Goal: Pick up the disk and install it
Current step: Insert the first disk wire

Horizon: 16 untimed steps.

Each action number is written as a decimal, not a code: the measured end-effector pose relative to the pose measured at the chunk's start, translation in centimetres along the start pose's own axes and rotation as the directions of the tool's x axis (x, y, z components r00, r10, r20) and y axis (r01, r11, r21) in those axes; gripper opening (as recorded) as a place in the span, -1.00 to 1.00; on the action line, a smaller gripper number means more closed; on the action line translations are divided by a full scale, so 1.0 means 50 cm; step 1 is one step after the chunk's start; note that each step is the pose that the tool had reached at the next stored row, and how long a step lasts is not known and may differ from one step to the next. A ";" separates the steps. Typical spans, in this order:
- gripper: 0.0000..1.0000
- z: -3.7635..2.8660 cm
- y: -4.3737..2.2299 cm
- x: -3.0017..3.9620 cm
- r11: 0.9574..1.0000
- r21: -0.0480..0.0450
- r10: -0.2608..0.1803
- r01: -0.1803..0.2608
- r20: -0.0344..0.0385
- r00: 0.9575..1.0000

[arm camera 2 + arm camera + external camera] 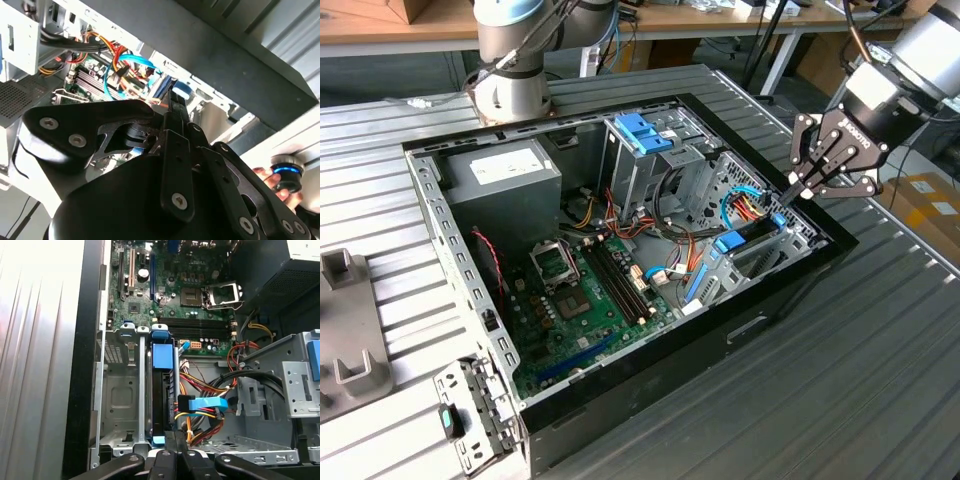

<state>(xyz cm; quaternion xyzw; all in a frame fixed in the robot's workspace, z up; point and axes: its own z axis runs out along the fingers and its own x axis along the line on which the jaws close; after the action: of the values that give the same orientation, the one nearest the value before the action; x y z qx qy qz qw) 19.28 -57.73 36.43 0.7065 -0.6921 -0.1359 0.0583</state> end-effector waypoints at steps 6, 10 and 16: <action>-0.79 -0.017 0.005 -0.002 1.000 0.001 0.000 0.000 0.000 1.000; -0.79 -0.017 0.005 -0.002 1.000 0.016 -0.001 0.001 0.000 1.000; -0.79 -0.015 0.005 -0.002 0.995 0.098 -0.010 0.011 -0.004 1.000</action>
<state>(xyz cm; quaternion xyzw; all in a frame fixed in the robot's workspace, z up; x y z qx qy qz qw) 19.26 -57.73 37.21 0.7124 -0.6941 -0.1010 0.0240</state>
